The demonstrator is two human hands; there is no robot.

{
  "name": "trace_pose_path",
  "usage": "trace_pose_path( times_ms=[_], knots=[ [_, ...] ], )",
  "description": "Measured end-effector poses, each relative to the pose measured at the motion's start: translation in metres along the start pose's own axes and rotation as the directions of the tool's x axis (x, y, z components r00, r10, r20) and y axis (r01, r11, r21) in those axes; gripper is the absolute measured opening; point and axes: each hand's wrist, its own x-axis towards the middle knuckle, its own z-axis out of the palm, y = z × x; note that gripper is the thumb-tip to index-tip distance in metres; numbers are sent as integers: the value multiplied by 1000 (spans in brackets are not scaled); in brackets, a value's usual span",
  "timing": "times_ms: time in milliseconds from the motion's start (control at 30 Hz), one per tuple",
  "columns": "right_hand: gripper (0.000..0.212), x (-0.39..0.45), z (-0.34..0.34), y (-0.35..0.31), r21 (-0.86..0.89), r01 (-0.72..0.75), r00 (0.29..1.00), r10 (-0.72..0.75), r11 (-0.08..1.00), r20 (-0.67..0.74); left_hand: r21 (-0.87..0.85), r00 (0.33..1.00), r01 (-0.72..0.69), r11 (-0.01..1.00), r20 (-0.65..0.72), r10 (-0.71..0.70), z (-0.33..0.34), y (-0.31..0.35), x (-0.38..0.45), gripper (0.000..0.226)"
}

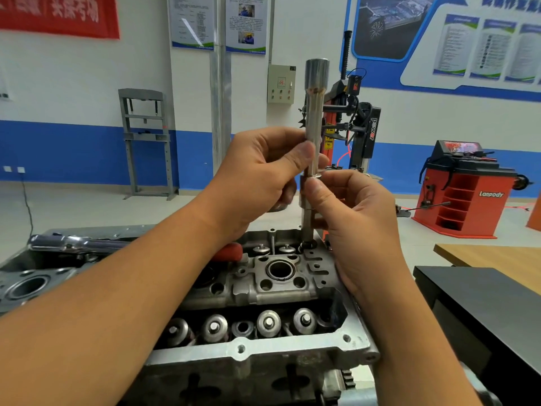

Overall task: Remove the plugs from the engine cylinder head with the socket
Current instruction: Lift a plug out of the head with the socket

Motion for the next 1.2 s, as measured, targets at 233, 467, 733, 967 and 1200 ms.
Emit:
trace_pose_path(
  times_ms=[233,467,733,967,1200],
  knots=[
    [14,2,1,-2,82,-42,995,35,996,91,23,996,-86,996,10,86,2,2,-2,18],
    [10,-2,3,-4,93,27,987,-41,995,153,25,988,-153,988,12,152,6,6,-5,24],
    [17,-1,-1,0,162,-6,1000,6,987,2,94,996,-27,995,91,19,3,2,-2,25],
    [10,0,0,-3,93,-35,996,27,995,87,171,997,-68,983,-21,73,0,2,-1,10],
    [11,0,0,0,20,-7,999,6,1000,50,450,971,237,861,-93,-219,-17,0,7,13]
  ],
)
